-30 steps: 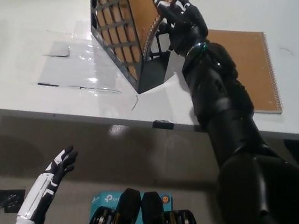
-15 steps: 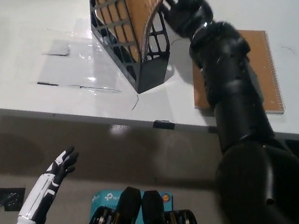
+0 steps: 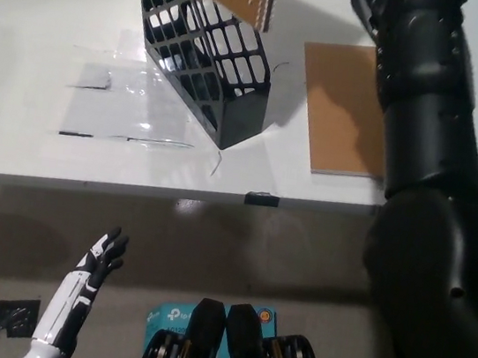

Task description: Use the right hand to pick up a book from the book holder on the left side and put it on another book on the right side

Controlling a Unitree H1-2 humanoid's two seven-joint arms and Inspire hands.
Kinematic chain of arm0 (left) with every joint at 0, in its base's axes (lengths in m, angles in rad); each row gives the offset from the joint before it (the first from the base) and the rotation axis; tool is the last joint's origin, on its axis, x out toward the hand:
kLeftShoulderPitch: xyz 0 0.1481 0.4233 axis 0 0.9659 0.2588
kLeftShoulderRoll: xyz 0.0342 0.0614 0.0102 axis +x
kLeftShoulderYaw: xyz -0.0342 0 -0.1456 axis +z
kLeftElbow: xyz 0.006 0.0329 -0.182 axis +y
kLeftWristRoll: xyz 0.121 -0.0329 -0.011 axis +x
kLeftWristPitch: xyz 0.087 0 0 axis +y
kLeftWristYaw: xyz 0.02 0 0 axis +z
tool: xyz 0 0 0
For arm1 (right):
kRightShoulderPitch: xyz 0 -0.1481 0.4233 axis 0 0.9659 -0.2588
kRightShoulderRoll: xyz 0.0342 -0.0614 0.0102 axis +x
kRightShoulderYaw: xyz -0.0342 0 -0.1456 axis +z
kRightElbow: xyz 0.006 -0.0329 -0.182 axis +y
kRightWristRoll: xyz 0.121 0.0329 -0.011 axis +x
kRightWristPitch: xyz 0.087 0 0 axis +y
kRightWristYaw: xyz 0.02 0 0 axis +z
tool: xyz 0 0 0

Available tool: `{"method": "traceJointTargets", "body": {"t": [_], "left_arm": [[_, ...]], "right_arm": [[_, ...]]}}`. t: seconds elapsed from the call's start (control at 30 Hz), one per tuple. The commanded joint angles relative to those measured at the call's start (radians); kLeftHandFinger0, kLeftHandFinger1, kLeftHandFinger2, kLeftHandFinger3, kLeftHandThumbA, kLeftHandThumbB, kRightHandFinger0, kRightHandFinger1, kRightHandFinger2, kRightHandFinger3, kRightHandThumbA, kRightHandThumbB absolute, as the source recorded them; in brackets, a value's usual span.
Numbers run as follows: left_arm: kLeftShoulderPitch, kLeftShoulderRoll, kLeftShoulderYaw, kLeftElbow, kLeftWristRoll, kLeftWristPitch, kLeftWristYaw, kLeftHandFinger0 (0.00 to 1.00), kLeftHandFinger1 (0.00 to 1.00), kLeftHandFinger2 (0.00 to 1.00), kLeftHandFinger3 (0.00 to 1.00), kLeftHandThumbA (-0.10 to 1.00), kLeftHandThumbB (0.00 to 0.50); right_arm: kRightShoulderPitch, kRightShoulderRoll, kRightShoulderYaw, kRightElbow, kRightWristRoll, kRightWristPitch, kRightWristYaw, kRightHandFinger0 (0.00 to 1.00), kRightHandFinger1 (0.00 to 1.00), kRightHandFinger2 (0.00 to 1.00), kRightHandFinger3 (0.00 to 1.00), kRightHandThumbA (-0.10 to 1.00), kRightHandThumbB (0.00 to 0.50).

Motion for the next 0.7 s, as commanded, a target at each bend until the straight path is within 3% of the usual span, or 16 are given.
{"method": "traceJointTargets", "body": {"t": [0.0, 0.03, 0.1, 0.2, 0.27, 0.37, 0.43, 0.6, 0.67], "left_arm": [[0.019, -0.003, -0.004, -0.013, -0.011, -0.020, -0.005, 1.00, 1.00, 1.00, 1.00, 0.98, 0.186], [0.022, -0.003, -0.004, -0.010, -0.010, -0.024, -0.004, 1.00, 1.00, 1.00, 1.00, 0.98, 0.186], [0.024, -0.002, -0.005, -0.008, -0.005, -0.026, -0.003, 1.00, 1.00, 1.00, 1.00, 1.00, 0.190], [0.031, -0.003, -0.004, -0.009, -0.007, -0.026, -0.003, 1.00, 1.00, 1.00, 1.00, 1.00, 0.192], [0.032, -0.005, -0.003, -0.010, -0.017, -0.025, -0.005, 1.00, 1.00, 1.00, 1.00, 0.97, 0.180], [0.040, -0.004, -0.002, -0.012, -0.012, -0.032, -0.002, 1.00, 1.00, 1.00, 1.00, 0.96, 0.171], [0.044, 0.000, -0.003, -0.015, -0.016, -0.024, -0.009, 1.00, 1.00, 1.00, 1.00, 0.97, 0.170], [0.039, 0.012, -0.006, -0.006, 0.008, -0.042, -0.005, 1.00, 1.00, 1.00, 1.00, 1.00, 0.146], [0.038, 0.015, -0.004, -0.001, 0.003, -0.043, -0.007, 1.00, 1.00, 1.00, 1.00, 1.00, 0.141]], "right_arm": [[-0.101, -0.027, -0.015, -0.082, 0.105, 0.033, 0.005, 0.00, 0.09, 0.67, 0.95, -0.10, 0.134], [-0.094, -0.029, -0.018, -0.086, 0.113, 0.035, 0.015, 0.00, 0.10, 0.67, 0.90, -0.10, 0.131], [-0.085, -0.035, -0.039, -0.089, 0.139, 0.038, 0.012, 0.00, 0.15, 0.68, 1.00, -0.10, 0.146], [-0.072, -0.045, -0.066, -0.086, 0.171, 0.051, 0.013, 0.00, 0.18, 0.67, 1.00, -0.10, 0.071], [-0.061, -0.053, -0.071, -0.088, 0.180, 0.058, 0.014, 0.00, 0.18, 0.66, 1.00, -0.10, 0.065], [-0.030, -0.078, -0.067, -0.085, 0.230, 0.058, -0.007, 0.00, 0.21, 0.74, 1.00, -0.10, 0.108], [-0.017, -0.098, -0.055, -0.076, 0.251, 0.058, 0.002, 0.00, 0.23, 0.74, 1.00, -0.10, 0.113], [0.006, -0.170, -0.053, -0.049, 0.299, 0.058, -0.031, 0.00, 0.23, 0.73, 1.00, -0.10, 0.058], [0.022, -0.199, -0.045, -0.048, 0.303, 0.058, -0.022, 0.00, 0.23, 0.70, 1.00, -0.10, 0.067]]}}
